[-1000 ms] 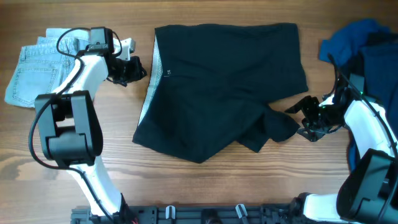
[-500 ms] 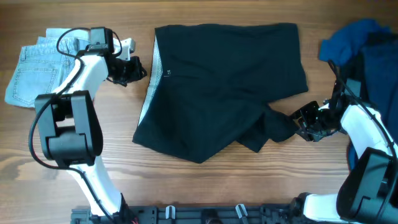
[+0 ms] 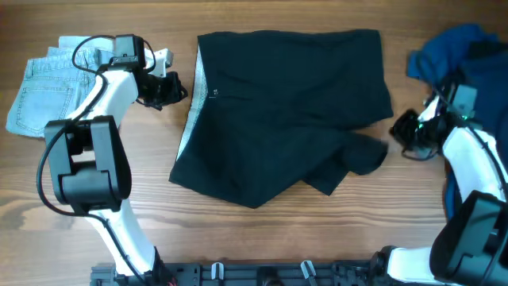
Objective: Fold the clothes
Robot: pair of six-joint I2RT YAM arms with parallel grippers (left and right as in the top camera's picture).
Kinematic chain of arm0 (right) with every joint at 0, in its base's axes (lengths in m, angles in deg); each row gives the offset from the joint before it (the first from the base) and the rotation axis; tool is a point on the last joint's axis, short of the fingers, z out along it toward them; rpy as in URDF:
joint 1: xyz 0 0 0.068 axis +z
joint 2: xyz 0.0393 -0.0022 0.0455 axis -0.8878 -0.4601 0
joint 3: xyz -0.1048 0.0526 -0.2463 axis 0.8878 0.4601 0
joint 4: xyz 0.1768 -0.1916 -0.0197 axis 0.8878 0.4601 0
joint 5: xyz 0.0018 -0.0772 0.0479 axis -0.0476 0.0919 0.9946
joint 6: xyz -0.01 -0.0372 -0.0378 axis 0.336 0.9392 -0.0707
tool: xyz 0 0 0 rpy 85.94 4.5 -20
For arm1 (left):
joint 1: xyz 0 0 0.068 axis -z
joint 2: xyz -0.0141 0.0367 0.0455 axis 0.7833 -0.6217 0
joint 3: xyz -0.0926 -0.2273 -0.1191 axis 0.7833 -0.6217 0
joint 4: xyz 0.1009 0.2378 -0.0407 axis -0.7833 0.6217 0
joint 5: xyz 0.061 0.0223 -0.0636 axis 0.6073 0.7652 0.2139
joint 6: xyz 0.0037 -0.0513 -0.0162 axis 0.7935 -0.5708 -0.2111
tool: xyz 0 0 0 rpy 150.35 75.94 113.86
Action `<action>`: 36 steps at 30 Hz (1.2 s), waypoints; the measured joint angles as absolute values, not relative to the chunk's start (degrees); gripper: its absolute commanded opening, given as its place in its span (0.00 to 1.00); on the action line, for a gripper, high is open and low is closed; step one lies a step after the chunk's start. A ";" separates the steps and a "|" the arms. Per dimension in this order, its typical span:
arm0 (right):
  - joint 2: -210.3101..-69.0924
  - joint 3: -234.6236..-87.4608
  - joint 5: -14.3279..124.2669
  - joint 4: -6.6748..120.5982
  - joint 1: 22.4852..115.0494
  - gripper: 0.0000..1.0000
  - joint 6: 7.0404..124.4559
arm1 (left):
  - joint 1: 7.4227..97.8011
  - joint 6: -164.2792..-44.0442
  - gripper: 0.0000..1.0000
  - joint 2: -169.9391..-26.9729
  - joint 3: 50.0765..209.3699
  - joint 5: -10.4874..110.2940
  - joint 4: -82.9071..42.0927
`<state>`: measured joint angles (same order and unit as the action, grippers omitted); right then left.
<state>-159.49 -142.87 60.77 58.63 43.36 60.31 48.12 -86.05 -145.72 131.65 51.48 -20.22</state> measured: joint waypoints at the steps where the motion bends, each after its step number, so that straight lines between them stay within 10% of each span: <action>1: -159.47 -143.65 60.25 55.75 43.36 0.05 61.86 | 48.12 -86.05 0.16 -145.72 131.65 51.48 -20.37; 5: -159.67 -144.20 58.87 50.77 43.36 0.04 64.85 | 48.12 -86.05 0.19 -145.72 131.65 51.48 -20.40; 8: -159.73 -144.79 58.91 63.01 42.94 0.61 60.13 | 48.12 -86.23 0.24 -145.72 131.65 51.48 -20.37; 13: -159.67 -145.18 63.75 76.38 39.36 0.63 56.42 | 48.12 -86.25 0.25 -145.72 131.65 51.48 -20.92; 28: -159.34 -134.61 72.88 60.21 39.07 0.42 41.01 | 48.12 -86.25 0.26 -145.72 131.65 51.48 -20.96; 33: -159.34 -130.13 74.83 53.69 39.07 0.07 38.43 | 48.12 -86.25 0.27 -145.72 131.65 51.48 -20.96; 36: -159.34 -129.56 75.66 51.64 39.10 0.04 37.82 | 48.12 -86.25 0.26 -145.72 131.65 51.48 -20.96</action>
